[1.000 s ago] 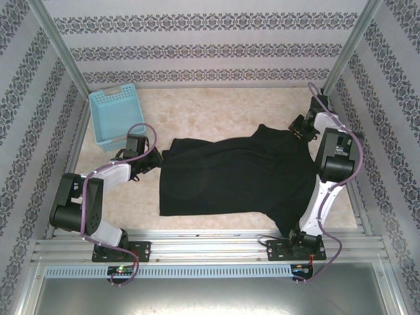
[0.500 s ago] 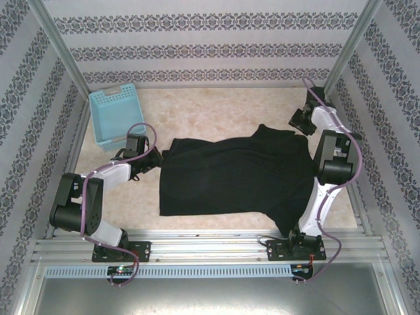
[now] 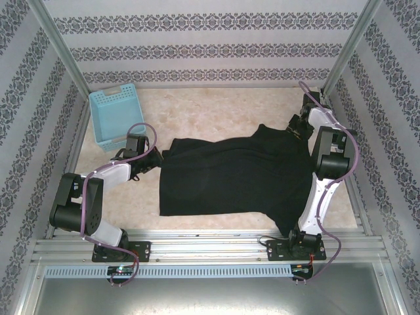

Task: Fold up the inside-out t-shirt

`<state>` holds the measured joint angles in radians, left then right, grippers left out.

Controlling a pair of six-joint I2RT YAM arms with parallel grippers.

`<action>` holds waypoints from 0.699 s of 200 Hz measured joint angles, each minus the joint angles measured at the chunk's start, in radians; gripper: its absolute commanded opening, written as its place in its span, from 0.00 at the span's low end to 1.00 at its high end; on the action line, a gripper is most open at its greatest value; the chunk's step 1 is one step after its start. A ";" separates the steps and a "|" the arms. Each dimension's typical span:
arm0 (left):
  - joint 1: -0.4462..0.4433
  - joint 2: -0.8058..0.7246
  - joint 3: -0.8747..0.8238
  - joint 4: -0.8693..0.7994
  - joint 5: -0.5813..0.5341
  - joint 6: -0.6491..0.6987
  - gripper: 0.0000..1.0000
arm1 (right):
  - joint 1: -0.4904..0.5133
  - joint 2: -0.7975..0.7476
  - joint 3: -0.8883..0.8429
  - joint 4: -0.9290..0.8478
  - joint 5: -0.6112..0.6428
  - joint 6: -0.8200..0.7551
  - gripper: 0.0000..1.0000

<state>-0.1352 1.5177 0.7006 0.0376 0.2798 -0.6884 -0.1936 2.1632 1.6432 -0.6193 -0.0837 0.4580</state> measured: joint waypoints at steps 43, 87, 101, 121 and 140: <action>0.000 0.009 0.006 0.000 0.002 0.000 0.00 | 0.002 0.000 0.023 -0.008 -0.006 -0.017 0.10; 0.000 0.013 0.053 -0.024 0.004 0.002 0.00 | 0.028 0.000 0.100 -0.039 0.021 -0.048 0.02; 0.000 0.015 0.089 -0.037 0.004 0.005 0.00 | 0.041 0.000 0.145 -0.053 0.044 -0.066 0.00; 0.000 0.020 0.164 -0.063 -0.001 0.014 0.00 | 0.055 -0.003 0.206 -0.058 0.078 -0.085 0.00; 0.000 0.035 0.258 -0.084 -0.015 0.027 0.00 | 0.068 -0.027 0.222 -0.038 0.103 -0.101 0.00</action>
<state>-0.1349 1.5524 0.9585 -0.0460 0.2646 -0.6613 -0.1261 2.1361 1.8648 -0.6575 0.0193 0.3565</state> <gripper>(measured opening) 0.053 0.060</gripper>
